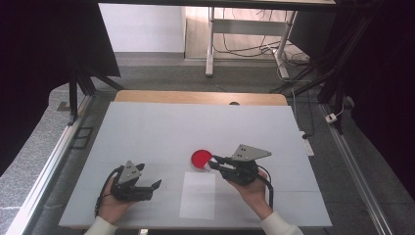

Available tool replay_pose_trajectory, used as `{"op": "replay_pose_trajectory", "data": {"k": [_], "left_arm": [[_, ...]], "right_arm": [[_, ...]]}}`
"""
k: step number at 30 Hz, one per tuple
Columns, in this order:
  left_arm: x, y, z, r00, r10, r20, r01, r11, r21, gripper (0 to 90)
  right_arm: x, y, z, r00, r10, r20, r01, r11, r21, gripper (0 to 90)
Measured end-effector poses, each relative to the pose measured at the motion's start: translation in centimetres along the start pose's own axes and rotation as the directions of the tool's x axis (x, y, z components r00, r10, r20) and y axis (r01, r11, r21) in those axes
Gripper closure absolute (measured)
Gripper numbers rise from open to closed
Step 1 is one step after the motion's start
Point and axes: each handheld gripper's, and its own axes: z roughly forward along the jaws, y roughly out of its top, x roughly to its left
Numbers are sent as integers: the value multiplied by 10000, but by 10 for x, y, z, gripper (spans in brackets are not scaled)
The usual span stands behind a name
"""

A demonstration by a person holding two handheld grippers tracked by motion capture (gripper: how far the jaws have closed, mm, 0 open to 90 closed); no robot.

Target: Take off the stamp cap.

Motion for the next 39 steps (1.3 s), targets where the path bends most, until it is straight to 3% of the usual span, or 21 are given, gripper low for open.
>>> {"op": "replay_pose_trajectory", "data": {"k": [9,25,32,39], "left_arm": [[-13,12,4,9991,395,149,-392,9990,-232,166],[-27,24,15,9974,547,472,-527,9977,-434,175],[-32,28,20,9962,766,417,-747,9961,-462,175],[-40,35,25,9928,1018,629,-989,9940,-465,200]], "right_arm": [[0,-1,0,10000,81,41,-81,10000,-34,749],[0,-1,0,9998,151,147,-149,9998,-135,749],[1,-2,0,9998,104,183,-102,9999,-112,749],[1,-2,1,9994,275,199,-273,9996,-115,749]]}}
